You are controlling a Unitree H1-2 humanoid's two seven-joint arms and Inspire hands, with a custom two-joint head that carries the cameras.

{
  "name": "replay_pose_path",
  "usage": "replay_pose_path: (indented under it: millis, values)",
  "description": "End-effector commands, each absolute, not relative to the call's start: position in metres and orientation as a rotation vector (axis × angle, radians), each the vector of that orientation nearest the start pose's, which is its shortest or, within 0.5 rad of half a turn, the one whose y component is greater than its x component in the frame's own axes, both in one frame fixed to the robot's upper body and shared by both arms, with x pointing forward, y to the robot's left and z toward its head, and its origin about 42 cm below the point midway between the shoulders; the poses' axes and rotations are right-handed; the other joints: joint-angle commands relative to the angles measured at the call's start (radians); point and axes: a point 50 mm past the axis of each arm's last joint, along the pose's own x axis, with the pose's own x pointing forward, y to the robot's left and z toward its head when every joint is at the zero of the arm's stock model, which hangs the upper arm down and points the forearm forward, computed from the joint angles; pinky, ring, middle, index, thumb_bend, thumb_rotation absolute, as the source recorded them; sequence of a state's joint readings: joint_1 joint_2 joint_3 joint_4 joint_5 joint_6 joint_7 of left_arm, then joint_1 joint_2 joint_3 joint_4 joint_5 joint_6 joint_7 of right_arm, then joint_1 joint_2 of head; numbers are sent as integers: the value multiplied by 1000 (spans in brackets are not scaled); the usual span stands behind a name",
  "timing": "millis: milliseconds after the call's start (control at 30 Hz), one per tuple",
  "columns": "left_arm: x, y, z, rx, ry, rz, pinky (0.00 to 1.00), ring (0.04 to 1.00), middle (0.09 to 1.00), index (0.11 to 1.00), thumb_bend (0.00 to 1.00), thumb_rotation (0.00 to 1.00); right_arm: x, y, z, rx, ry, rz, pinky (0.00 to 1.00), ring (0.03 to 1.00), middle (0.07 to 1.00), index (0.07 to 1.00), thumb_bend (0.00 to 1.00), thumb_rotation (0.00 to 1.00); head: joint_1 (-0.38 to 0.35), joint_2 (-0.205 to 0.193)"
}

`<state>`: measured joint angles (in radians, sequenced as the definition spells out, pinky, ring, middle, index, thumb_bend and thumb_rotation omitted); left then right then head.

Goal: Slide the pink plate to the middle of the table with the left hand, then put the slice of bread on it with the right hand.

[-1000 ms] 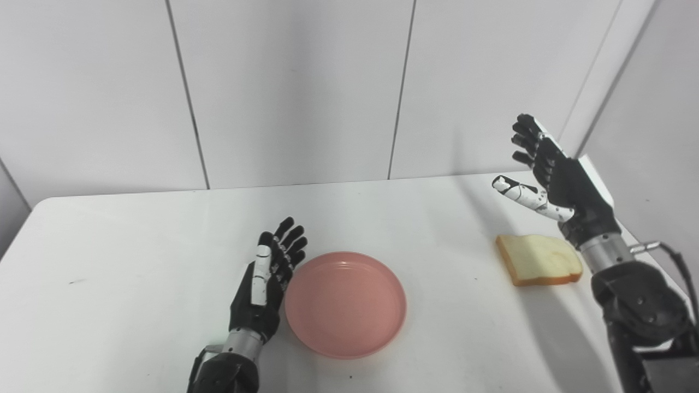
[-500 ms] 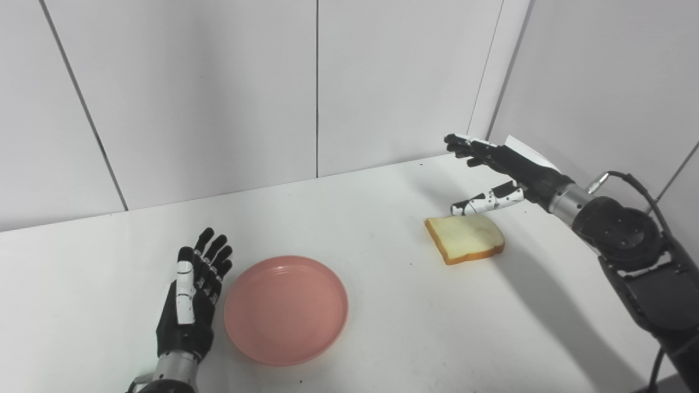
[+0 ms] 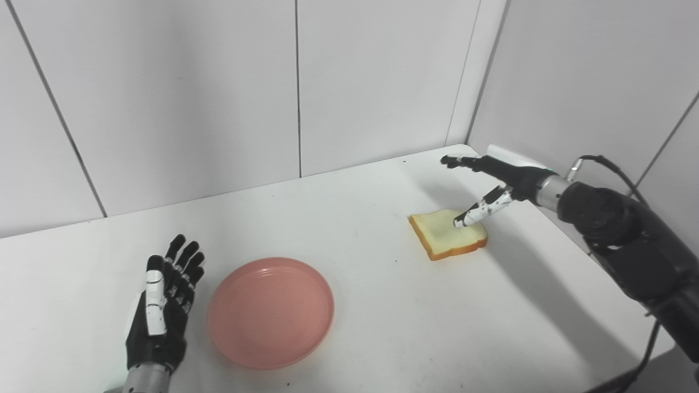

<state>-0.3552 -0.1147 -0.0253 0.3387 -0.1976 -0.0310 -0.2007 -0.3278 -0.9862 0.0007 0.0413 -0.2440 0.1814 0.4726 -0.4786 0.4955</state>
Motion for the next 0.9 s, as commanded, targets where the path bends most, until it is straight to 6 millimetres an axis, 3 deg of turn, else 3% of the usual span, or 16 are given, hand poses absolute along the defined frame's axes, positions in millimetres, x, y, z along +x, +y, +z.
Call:
replay_pose_path:
  millis: [0,333,533,867]
  values:
    - [384,119,121,-286,-28,-348,992,944,938,930,713,986,362,-479,349,-1281,84,142,921,967,956,920,999,239,1,2]
    - [382,117,124,-284,-34,-349,996,944,936,932,707,991,372,-467,342,-1373,158,198,895,972,967,940,1000,203,4,8]
    - [381,117,126,-286,-36,-352,988,937,932,927,698,999,377,-460,330,-1477,200,236,878,960,957,954,1000,307,5,18]
    - [381,117,127,-296,-32,-350,991,944,931,925,706,1000,383,-459,322,-1510,274,264,887,972,983,969,1000,312,1,28]
